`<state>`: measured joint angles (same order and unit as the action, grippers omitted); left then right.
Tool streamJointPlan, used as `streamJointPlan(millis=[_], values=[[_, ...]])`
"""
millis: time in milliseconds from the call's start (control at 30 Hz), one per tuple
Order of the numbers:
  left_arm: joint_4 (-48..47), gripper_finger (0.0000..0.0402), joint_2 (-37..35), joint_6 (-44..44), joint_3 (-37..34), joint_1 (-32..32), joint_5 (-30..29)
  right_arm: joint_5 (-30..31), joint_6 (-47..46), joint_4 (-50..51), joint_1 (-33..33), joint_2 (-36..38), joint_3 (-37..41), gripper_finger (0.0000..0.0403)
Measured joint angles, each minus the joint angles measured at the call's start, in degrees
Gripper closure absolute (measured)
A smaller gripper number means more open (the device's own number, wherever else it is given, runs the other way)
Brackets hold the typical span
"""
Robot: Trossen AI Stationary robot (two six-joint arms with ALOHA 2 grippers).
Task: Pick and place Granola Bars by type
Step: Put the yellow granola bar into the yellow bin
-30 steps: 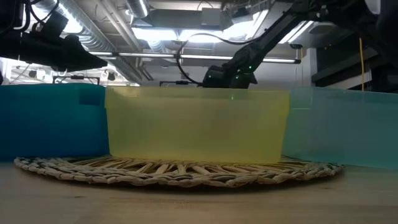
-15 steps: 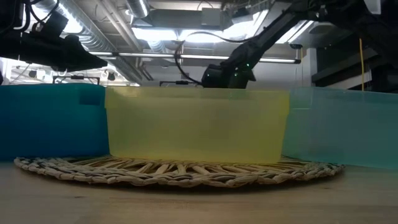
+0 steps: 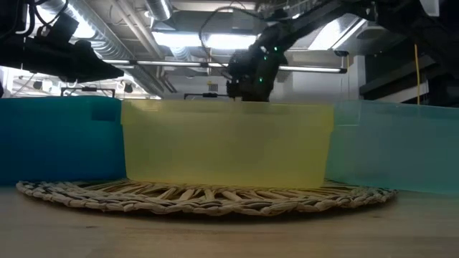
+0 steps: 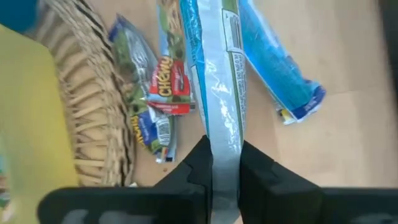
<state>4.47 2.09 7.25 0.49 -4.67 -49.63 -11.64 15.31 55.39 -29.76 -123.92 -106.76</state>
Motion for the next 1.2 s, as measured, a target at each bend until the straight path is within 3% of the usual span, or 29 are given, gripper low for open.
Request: streamJointPlan(millis=[433, 767, 1200], values=[[0.0, 0.0233, 0.0, 0.0, 0.0, 0.0, 0.0, 0.2, -2.4, 15.9, 0.8, 0.0, -17.6, 0.0353], [0.0, 0.0233, 0.0, 0.0, 0.0, 0.0, 0.0, 0.5, -8.4, 27.6, 6.0, 0.0, -27.8, 0.0349], [0.0, 0.0233, 0.0, 0.0, 0.0, 0.0, 0.0, 8.5, -19.9, 29.0, 17.0, 6.4, -27.2, 0.0348]])
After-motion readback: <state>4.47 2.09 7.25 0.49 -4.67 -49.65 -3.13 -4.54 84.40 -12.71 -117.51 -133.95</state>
